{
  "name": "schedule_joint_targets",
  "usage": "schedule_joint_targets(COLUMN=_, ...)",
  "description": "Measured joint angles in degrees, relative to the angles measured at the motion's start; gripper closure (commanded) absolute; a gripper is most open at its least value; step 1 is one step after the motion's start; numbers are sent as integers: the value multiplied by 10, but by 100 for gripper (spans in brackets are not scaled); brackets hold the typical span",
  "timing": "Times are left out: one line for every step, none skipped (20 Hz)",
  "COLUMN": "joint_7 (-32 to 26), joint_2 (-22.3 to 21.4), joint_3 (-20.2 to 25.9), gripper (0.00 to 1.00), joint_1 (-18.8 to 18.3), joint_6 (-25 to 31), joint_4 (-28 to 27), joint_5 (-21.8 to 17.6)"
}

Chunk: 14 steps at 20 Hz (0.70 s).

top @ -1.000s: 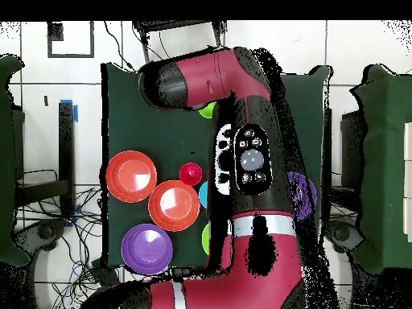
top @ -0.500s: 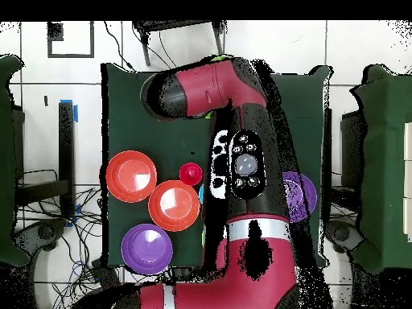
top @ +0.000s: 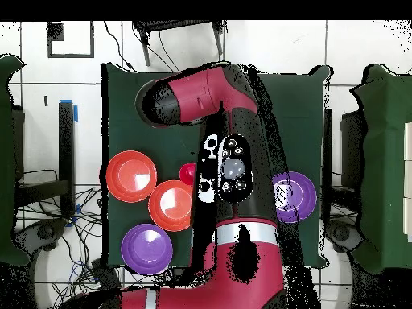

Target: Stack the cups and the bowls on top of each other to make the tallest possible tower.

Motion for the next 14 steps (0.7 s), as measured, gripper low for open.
schedule_joint_targets(joint_7=0, joint_2=0, joint_3=-2, gripper=100, joint_1=1, joint_6=-1, joint_4=1, joint_5=0)
schedule_joint_targets(joint_7=0, joint_2=0, joint_3=-5, gripper=100, joint_1=4, joint_6=-3, joint_4=3, joint_5=0)
schedule_joint_targets(joint_7=0, joint_2=-1, joint_3=-10, gripper=100, joint_1=7, joint_6=-6, joint_4=5, joint_5=0)
schedule_joint_targets(joint_7=0, joint_2=-1, joint_3=-12, gripper=100, joint_1=9, joint_6=-9, joint_4=6, joint_5=0)
schedule_joint_targets(joint_7=0, joint_2=-1, joint_3=-13, gripper=100, joint_1=10, joint_6=-12, joint_4=7, joint_5=0)
schedule_joint_targets(joint_7=0, joint_2=-1, joint_3=-15, gripper=100, joint_1=11, joint_6=-14, joint_4=7, joint_5=0)
schedule_joint_targets(joint_7=0, joint_2=0, joint_3=-17, gripper=100, joint_1=13, joint_6=-19, joint_4=9, joint_5=0)
schedule_joint_targets(joint_7=0, joint_2=0, joint_3=-19, gripper=100, joint_1=15, joint_6=-23, joint_4=9, joint_5=0)
schedule_joint_targets(joint_7=1, joint_2=0, joint_3=-22, gripper=100, joint_1=17, joint_6=-29, joint_4=10, joint_5=0)
schedule_joint_targets(joint_7=2, joint_2=0, joint_3=-24, gripper=100, joint_1=18, joint_6=-32, joint_4=10, joint_5=0)
schedule_joint_targets(joint_7=3, joint_2=-1, joint_3=-27, gripper=100, joint_1=20, joint_6=-37, joint_4=10, joint_5=0)
schedule_joint_targets(joint_7=3, joint_2=-1, joint_3=-29, gripper=100, joint_1=20, joint_6=-40, joint_4=10, joint_5=0)
schedule_joint_targets(joint_7=3, joint_2=-1, joint_3=-31, gripper=100, joint_1=21, joint_6=-44, joint_4=10, joint_5=0)
schedule_joint_targets(joint_7=3, joint_2=0, joint_3=-33, gripper=100, joint_1=22, joint_6=-46, joint_4=10, joint_5=1)
